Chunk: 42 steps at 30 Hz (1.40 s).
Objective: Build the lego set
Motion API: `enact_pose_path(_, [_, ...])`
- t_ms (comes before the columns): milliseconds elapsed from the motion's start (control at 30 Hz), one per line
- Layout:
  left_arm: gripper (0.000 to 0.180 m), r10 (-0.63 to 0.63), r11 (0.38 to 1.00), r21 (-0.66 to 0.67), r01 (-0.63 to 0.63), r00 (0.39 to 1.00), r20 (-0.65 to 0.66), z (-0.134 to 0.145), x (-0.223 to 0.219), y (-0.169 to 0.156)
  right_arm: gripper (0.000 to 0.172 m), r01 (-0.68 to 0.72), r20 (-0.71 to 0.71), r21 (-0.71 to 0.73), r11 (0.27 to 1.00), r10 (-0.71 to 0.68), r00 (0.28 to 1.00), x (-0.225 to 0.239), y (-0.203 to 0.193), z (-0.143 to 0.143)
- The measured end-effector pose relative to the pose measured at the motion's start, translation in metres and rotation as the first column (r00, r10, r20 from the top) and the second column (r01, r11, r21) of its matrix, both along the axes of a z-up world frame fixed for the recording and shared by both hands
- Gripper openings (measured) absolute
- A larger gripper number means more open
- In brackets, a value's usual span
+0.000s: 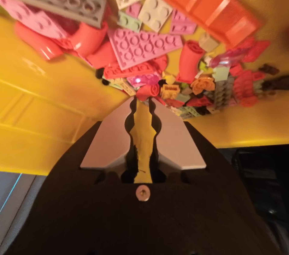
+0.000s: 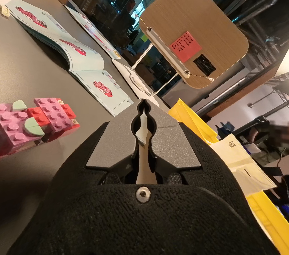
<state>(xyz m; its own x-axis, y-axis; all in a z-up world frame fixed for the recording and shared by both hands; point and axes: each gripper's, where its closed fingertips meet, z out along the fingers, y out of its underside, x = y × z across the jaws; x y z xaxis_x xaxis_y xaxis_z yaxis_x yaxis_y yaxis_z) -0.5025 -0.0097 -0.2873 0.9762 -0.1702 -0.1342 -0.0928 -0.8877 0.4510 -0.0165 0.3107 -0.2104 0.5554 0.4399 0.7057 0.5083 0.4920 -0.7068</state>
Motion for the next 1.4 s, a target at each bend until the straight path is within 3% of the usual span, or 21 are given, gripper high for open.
enact_pose_path(133, [0.014,-0.034,0.994,0.106,0.026,0.997,0.074,-0.001,0.008,0.020,0.000,-0.008,0.005,0.005,1.000,0.008,1.000,-0.001,-0.002,0.000])
enact_pose_path(233, [0.013,0.032,0.971,0.223,-0.087,0.971,0.238,0.005,0.028,0.039,0.000,-0.014,0.008,0.006,1.000,0.014,1.000,-0.002,-0.003,0.000])
enact_pose_path(400, [0.006,0.109,0.994,-0.005,-0.109,0.992,0.068,0.013,0.002,-0.006,0.000,-0.027,0.015,0.009,1.000,0.027,1.000,-0.003,-0.005,0.000])
enact_pose_path(533, [0.000,0.114,0.979,-0.176,-0.098,0.990,0.086,0.007,0.012,-0.030,0.000,-0.034,0.017,0.012,0.999,0.034,0.999,-0.004,-0.006,0.000])
enact_pose_path(767, [0.000,0.037,0.991,-0.130,-0.030,0.998,0.051,-0.003,0.006,-0.021,0.000,-0.043,0.021,0.015,0.999,0.043,0.999,-0.005,-0.008,0.000])
enact_pose_path(933, [0.000,-0.003,0.988,0.150,-0.034,0.971,0.239,-0.003,0.030,0.022,0.000,-0.045,0.019,0.018,0.999,0.045,0.999,-0.006,-0.009,0.001])
enact_pose_path(1000, [0.000,-0.020,0.980,0.197,-0.014,0.985,0.172,0.001,0.019,0.029,0.000,-0.045,0.020,0.019,0.999,0.045,0.999,-0.005,-0.010,0.001])
enact_pose_path(1233, [0.000,0.006,0.998,0.059,-0.006,1.000,-0.005,0.002,-0.005,-0.001,0.000,-0.050,0.025,0.021,0.999,0.050,0.998,-0.006,-0.011,0.001])
enact_pose_path(1300, [0.011,0.022,0.998,0.063,-0.023,1.000,0.012,-0.001,-0.002,0.000,0.000,-0.051,0.027,0.022,0.998,0.051,0.998,-0.006,-0.011,0.000])
enact_pose_path(1400, [0.013,0.047,0.998,0.044,-0.047,0.999,0.014,-0.004,0.000,-0.002,0.000,-0.052,0.029,0.022,0.998,0.051,0.998,-0.007,-0.011,0.000])
